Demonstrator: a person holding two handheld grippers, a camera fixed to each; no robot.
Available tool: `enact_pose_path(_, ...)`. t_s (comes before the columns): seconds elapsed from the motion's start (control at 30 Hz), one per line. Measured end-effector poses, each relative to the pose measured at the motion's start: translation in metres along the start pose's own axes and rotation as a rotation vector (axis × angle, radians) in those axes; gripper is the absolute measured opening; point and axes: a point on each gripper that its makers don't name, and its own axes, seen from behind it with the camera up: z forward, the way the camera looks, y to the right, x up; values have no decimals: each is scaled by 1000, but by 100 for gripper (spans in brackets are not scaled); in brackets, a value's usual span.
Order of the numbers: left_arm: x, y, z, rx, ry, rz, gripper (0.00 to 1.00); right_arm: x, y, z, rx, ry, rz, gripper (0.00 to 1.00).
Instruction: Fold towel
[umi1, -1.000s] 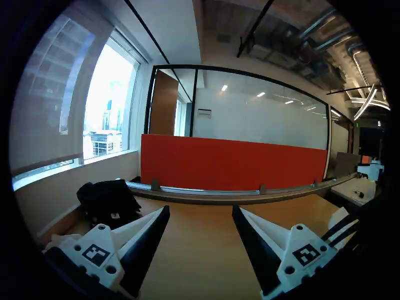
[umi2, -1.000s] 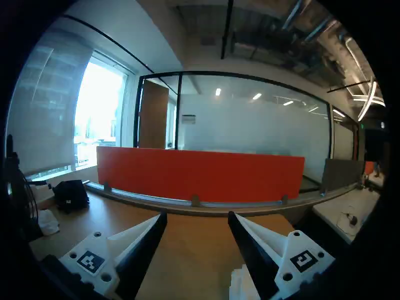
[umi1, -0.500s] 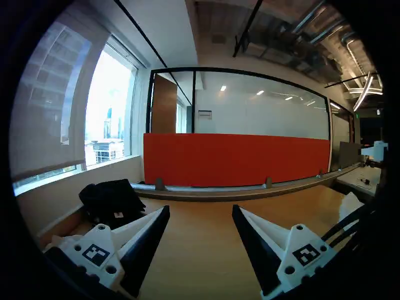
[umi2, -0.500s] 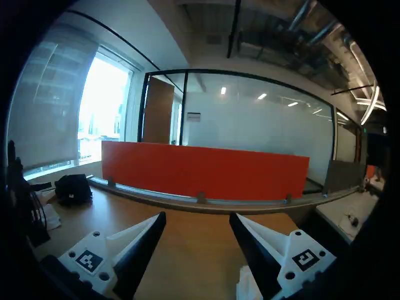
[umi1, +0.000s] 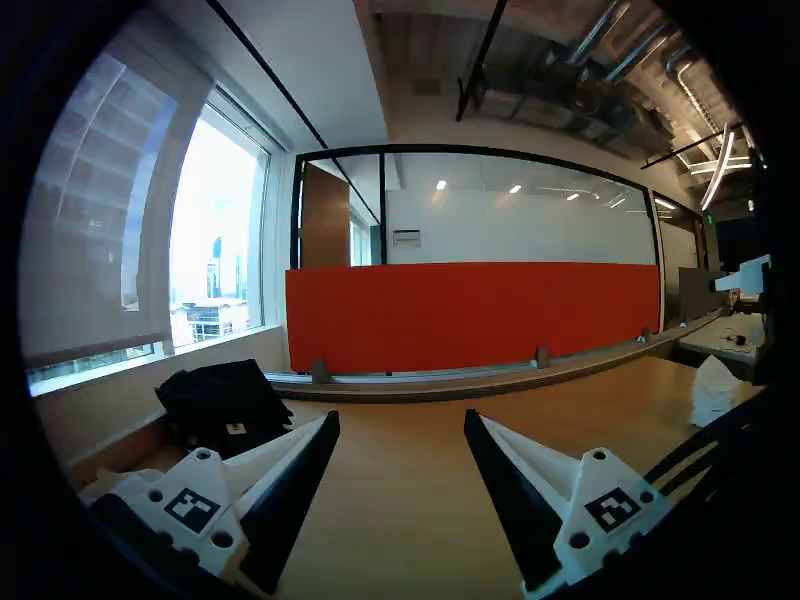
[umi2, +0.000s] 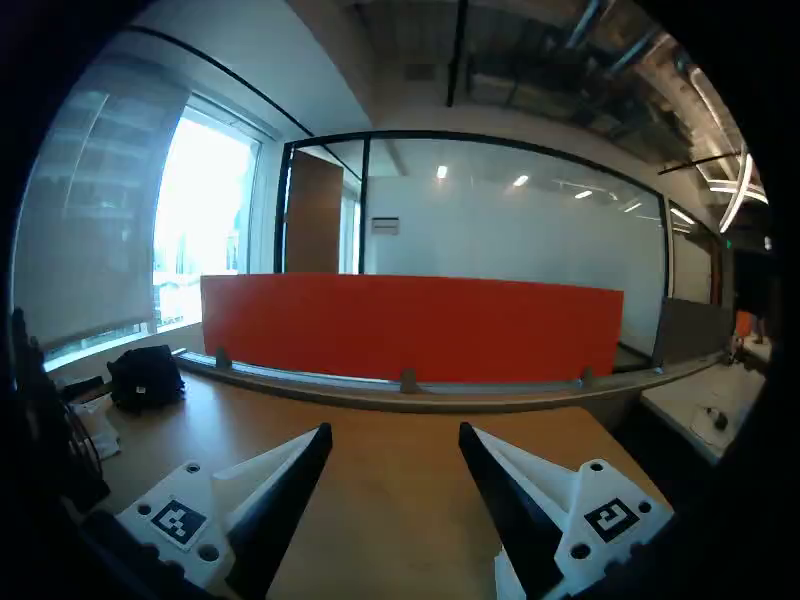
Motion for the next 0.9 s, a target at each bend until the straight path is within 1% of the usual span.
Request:
enact_pose_path(0.2,-23,3,-5,6,6,8,92,-6,1,4,-1,6,10,99)
enact_pose_path(0.4,-41,2,-11,15,13,7,92,-16,-1,5,1,7,-7,98)
enact_pose_path(0.67,-57,-10,-17,36,34,-21,92,-27,-10,5,9,16,-23,98)
enact_pose_path(0.9,-69,-10,-18,42,37,-46,92,-36,-17,6,14,14,-25,98)
